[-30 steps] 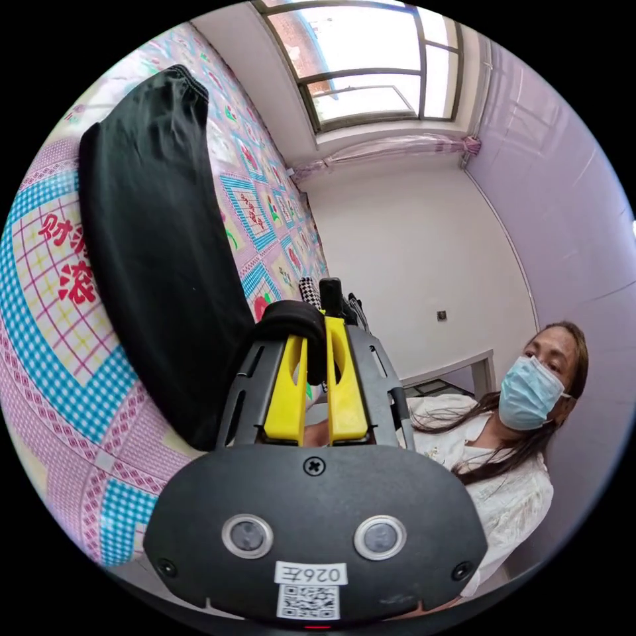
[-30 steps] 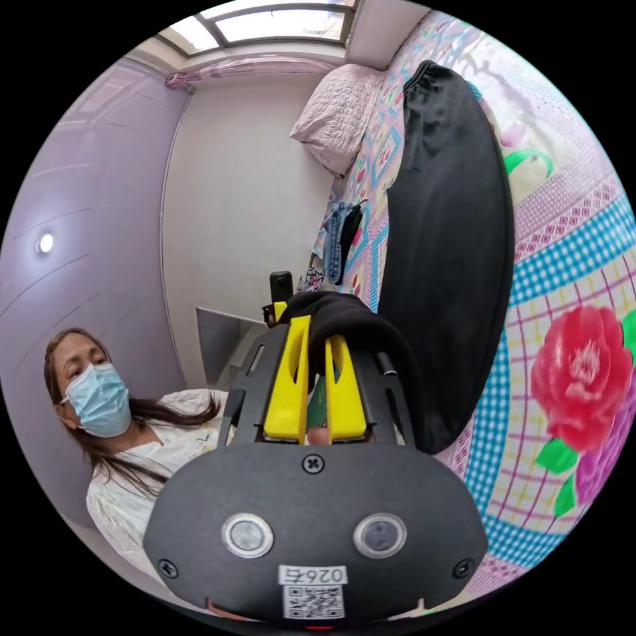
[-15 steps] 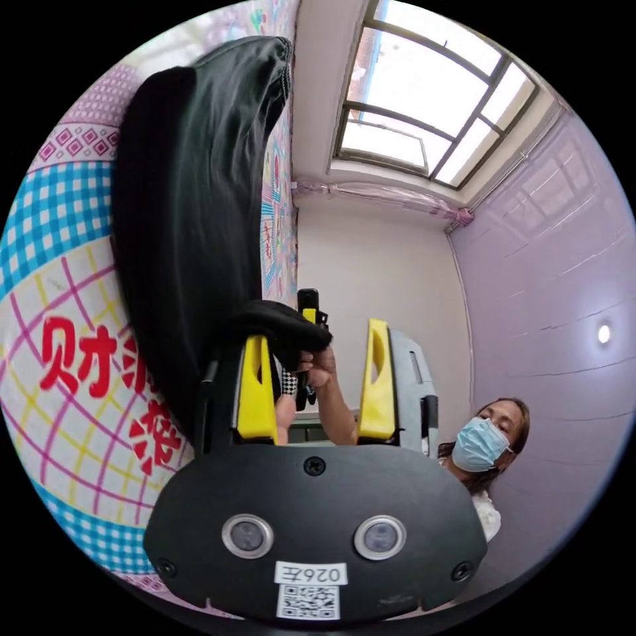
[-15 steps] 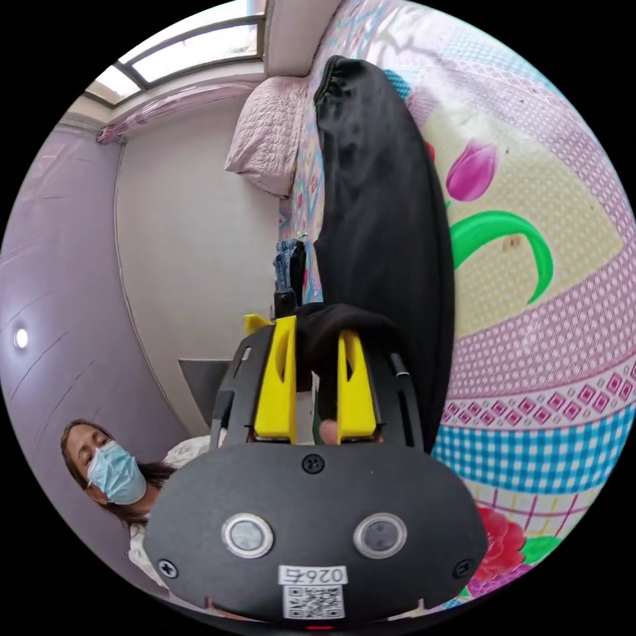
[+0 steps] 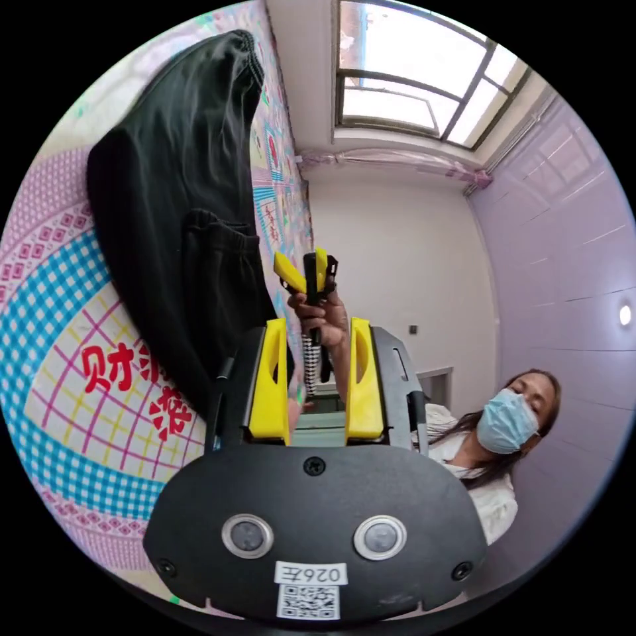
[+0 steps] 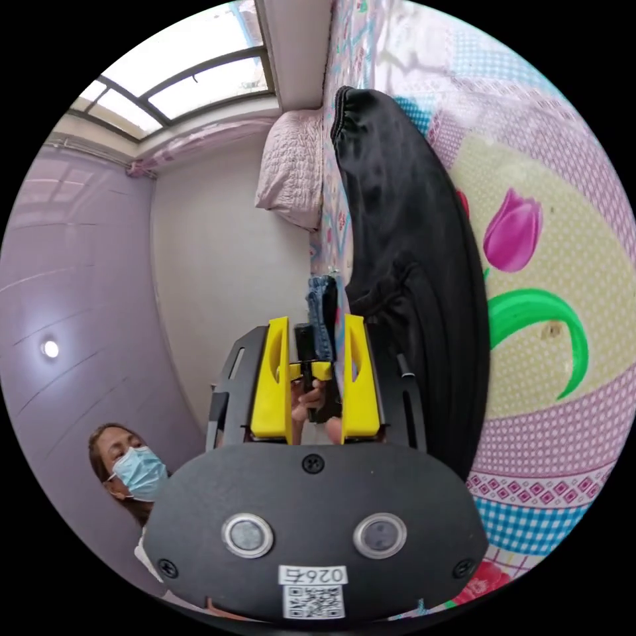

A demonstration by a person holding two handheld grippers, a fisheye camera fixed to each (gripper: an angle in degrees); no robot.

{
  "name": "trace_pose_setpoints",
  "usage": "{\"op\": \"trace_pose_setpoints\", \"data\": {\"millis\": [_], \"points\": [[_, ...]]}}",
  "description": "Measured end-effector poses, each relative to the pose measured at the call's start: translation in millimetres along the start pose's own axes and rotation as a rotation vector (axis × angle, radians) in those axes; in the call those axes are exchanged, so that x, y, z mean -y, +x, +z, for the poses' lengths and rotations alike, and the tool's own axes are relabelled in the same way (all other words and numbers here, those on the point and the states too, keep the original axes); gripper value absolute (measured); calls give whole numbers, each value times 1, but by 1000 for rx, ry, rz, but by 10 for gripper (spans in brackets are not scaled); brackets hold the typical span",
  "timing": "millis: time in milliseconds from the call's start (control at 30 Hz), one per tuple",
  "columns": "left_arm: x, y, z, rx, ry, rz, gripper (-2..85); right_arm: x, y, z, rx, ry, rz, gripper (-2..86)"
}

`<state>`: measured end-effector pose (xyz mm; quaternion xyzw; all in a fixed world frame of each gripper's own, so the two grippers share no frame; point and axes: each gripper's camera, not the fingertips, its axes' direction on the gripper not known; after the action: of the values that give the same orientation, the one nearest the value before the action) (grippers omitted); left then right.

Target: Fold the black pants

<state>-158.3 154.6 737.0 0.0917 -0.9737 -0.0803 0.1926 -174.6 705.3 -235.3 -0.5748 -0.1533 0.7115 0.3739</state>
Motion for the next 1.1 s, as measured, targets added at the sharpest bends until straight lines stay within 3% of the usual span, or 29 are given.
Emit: {"op": "trace_pose_setpoints", "data": {"millis": [100, 267, 367, 467, 633, 800, 900, 1000, 1100], "points": [[-14, 18, 19, 291, 16, 65, 115, 9, -13, 15, -171, -34, -55, 82], [-38, 61, 85, 1054, 33, 280, 21, 11, -28, 48, -344, -70, -109, 66], [-66, 89, 124, 1340, 166, 432, -5, -5, -55, 59, -382, -29, -191, 57], [-89, 108, 159, 1480, 237, 551, -9, -30, -93, 62, -437, 36, -299, 49], [-107, 111, 197, 1577, 239, 532, -10, -83, -157, 68, -513, 99, -479, 38], [-138, 107, 216, 1539, 264, 519, -10, -156, -198, 93, -615, 122, -615, 20], [-174, 120, 219, 1525, 412, 578, -10, -200, -217, 107, -709, 159, -691, 10], [-227, 152, 216, 1424, 617, 727, -10, -262, -251, 119, -875, 307, -861, 4], [-273, 177, 209, 1186, 744, 908, -10, -302, -271, 136, -1026, 407, -987, 25]]}}
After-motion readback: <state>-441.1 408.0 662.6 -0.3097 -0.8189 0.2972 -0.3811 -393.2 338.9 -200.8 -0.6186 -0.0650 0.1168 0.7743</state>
